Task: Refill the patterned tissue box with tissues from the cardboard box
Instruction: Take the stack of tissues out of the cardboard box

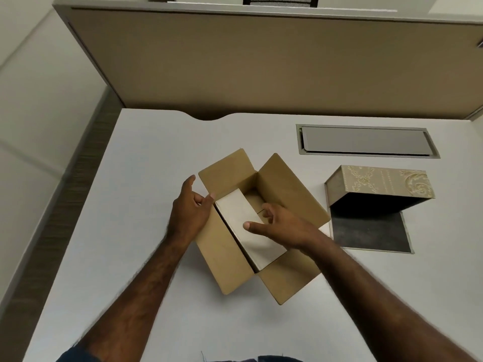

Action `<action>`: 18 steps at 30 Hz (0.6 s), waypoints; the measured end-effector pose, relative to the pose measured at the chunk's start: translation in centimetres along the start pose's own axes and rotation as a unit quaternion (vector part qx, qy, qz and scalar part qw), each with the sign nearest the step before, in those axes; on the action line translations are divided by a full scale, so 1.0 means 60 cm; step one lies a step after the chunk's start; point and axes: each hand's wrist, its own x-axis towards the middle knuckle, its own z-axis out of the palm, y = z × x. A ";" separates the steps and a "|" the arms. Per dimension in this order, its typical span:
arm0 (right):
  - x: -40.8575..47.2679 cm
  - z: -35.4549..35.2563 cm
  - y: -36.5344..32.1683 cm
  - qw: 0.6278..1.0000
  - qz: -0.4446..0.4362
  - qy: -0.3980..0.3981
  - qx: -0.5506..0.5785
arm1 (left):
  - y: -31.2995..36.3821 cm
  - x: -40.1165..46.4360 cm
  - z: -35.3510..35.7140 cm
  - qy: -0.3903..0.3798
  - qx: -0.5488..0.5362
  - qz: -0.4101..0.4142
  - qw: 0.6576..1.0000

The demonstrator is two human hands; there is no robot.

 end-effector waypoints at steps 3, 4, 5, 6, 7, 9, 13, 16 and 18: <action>0.051 0.013 -0.004 0.998 0.049 -0.038 -0.020 | -0.003 -0.003 -0.004 -0.006 -0.002 -0.001 1.000; 0.063 0.017 -0.004 0.997 0.063 -0.045 -0.020 | -0.004 -0.003 -0.005 -0.006 0.001 0.000 1.000; 0.073 0.020 -0.003 0.996 0.077 -0.048 -0.022 | -0.006 -0.004 -0.005 -0.006 0.003 0.003 1.000; 0.080 0.023 -0.002 0.995 0.087 -0.049 -0.028 | -0.007 -0.005 -0.006 -0.006 0.004 0.005 1.000; 0.087 0.026 0.000 0.994 0.096 -0.050 -0.031 | -0.007 -0.005 -0.007 -0.007 0.002 0.004 1.000; 0.097 0.028 0.003 0.992 0.115 -0.055 0.004 | -0.008 -0.006 -0.008 -0.011 -0.007 0.002 1.000; 0.106 0.030 0.006 0.981 0.153 -0.072 0.091 | -0.006 -0.009 -0.010 -0.008 -0.014 0.009 1.000; 0.109 0.033 0.007 0.973 0.178 -0.078 0.124 | -0.004 -0.011 -0.009 -0.003 -0.008 0.018 1.000; 0.112 0.034 0.008 0.970 0.189 -0.080 0.127 | -0.004 -0.012 -0.009 -0.003 -0.007 0.023 1.000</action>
